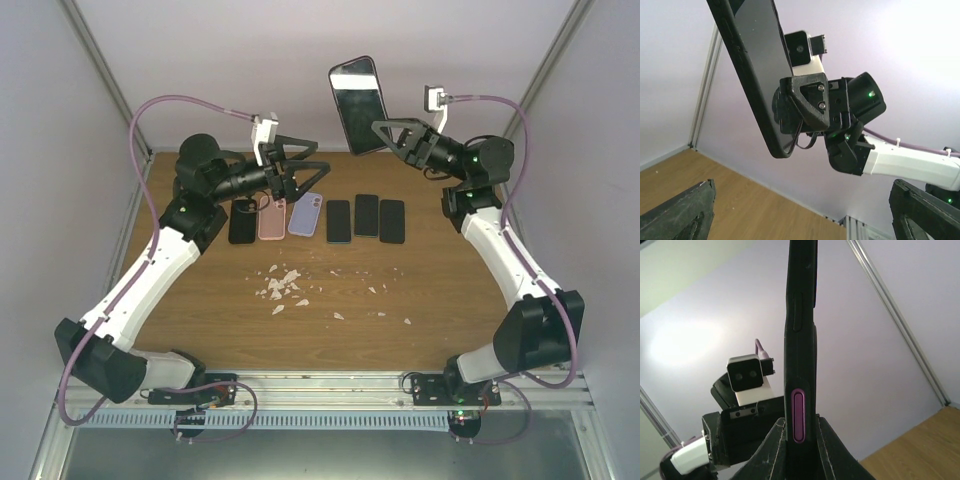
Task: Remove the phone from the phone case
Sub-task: Pick up the phone at the center of the board.
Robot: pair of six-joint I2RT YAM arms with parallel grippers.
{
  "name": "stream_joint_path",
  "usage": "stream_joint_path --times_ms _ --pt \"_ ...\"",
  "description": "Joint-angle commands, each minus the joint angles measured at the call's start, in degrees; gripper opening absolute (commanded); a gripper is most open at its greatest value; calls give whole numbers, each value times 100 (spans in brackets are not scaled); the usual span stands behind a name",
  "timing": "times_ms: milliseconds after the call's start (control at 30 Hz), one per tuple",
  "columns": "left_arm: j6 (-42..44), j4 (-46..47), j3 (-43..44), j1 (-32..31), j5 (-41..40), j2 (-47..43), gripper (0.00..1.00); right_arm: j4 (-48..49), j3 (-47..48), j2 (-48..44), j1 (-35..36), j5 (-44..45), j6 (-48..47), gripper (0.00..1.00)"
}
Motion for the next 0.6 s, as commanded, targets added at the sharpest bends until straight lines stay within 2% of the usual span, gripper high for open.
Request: stream_joint_path --times_ms 0,267,567 --pt "-725 786 -43 -41 -90 86 93 354 420 -186 219 557 193 0" --pt "-1534 1545 32 -50 -83 335 80 -345 758 -157 514 740 -259 1" --pt "-1786 2060 218 -170 -10 572 71 -342 789 -65 756 855 -235 0"
